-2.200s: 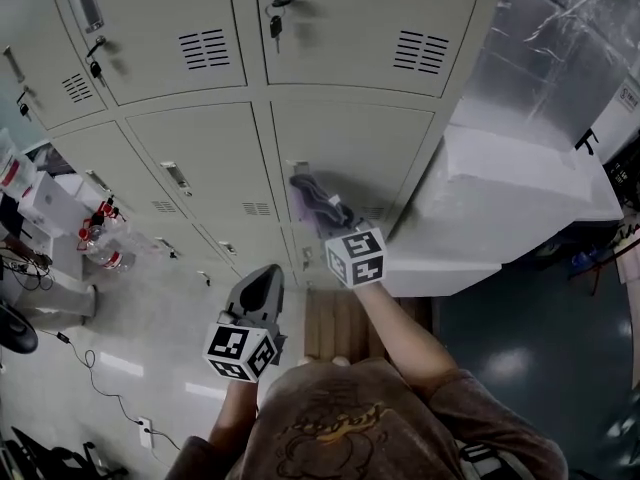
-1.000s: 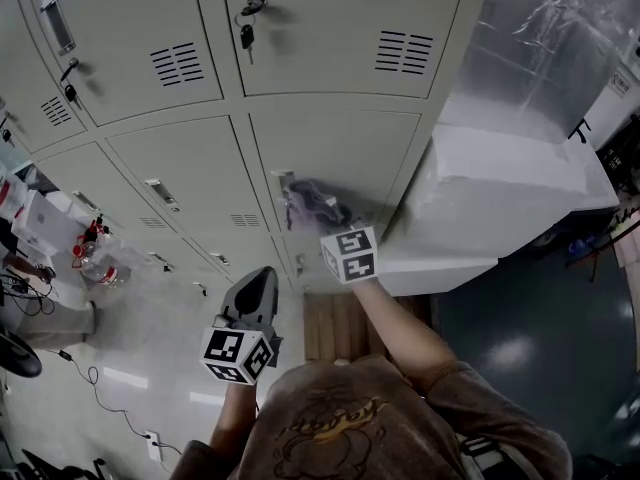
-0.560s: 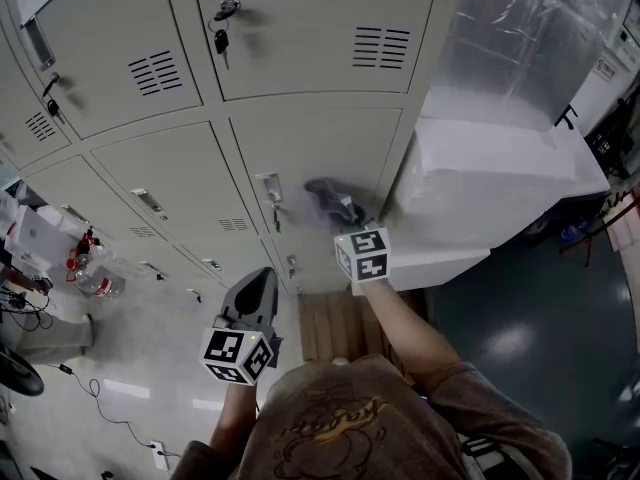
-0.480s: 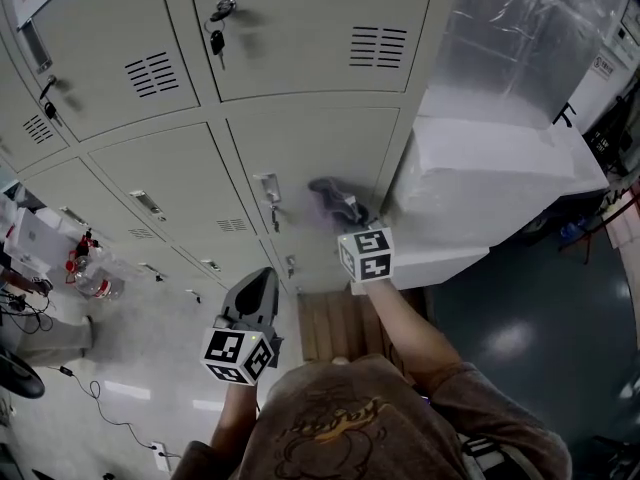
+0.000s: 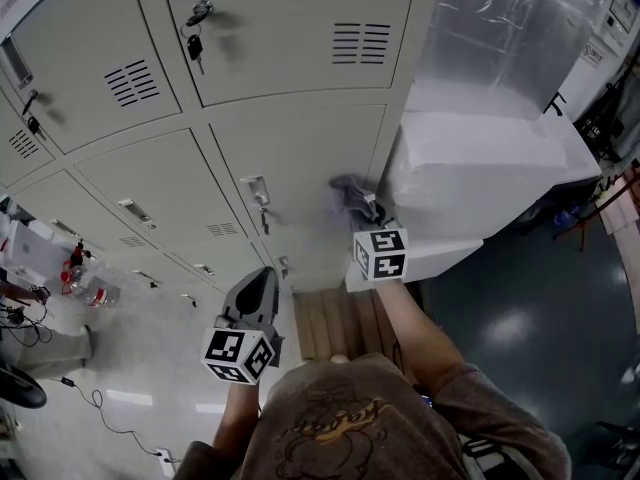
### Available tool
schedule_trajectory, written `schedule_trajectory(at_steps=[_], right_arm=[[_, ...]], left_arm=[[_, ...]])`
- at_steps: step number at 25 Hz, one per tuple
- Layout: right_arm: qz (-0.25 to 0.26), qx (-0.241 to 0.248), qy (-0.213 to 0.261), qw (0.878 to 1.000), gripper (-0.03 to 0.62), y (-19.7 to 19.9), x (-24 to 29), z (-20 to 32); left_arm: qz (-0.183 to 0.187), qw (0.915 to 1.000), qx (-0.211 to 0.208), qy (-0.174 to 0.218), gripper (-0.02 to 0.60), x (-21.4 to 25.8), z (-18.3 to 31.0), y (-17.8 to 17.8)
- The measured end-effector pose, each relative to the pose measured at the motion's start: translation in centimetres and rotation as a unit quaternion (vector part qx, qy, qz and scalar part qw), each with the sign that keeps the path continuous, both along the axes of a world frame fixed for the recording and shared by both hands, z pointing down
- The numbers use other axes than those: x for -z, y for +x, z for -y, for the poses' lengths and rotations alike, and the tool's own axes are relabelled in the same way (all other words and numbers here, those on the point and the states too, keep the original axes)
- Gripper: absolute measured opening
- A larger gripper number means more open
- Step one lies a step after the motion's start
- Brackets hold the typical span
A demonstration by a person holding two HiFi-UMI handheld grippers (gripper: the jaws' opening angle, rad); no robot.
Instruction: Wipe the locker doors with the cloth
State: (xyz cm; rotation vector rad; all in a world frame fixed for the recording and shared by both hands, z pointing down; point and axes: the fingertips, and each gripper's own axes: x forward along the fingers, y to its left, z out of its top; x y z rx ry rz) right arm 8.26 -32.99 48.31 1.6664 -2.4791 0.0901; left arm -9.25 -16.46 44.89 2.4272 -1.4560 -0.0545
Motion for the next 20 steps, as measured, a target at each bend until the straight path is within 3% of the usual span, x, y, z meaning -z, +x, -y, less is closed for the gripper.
schedule_trajectory(at_steps=[11, 20], right_arm=[[0.009, -0.058, -0.015, 0.998, 0.054, 3.2, -0.5, 0.0], [0.035, -0.048, -0.018, 0.998, 0.052, 3.4, -1.1, -1.8]], left_arm=[[-0.003, 1.0000, -0.005, -0.005, 0.000, -0.3, 0.2, 0.3], [-0.005, 0.9999, -0.001, -0.010, 0.000, -0.6, -0.1, 0.0]])
